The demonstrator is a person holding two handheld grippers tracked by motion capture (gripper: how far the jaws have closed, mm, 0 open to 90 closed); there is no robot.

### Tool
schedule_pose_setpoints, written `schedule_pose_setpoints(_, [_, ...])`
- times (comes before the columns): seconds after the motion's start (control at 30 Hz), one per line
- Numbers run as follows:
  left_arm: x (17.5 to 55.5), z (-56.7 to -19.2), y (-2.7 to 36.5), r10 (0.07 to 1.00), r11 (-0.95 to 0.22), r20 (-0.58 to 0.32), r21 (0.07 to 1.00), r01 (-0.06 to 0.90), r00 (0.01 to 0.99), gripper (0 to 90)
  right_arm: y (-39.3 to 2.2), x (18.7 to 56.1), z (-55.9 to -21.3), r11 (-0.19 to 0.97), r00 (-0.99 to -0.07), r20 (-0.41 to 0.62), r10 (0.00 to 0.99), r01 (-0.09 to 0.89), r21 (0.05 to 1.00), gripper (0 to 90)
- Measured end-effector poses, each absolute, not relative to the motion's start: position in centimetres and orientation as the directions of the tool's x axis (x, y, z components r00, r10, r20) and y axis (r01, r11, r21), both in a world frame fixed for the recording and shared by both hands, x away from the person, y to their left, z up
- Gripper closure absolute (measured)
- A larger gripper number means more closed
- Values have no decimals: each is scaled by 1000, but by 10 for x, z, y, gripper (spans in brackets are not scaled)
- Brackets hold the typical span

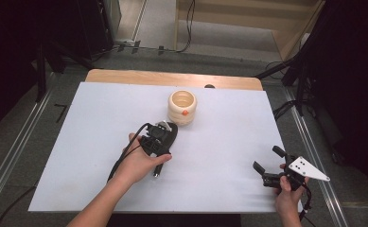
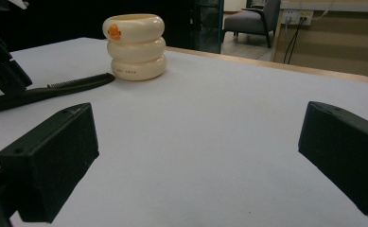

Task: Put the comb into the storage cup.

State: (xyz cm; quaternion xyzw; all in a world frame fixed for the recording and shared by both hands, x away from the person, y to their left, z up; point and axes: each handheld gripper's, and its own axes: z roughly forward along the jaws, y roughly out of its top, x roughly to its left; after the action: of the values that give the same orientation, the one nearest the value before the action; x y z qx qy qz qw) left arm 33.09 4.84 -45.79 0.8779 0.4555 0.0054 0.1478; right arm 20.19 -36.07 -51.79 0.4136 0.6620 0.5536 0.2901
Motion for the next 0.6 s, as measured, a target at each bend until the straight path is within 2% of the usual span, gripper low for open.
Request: schedule_pose_setpoints(0.6, [332, -466, 44, 802, -548, -113, 251, 798, 586, 589, -361, 202, -518, 45, -490, 73, 869, 225, 973, 0])
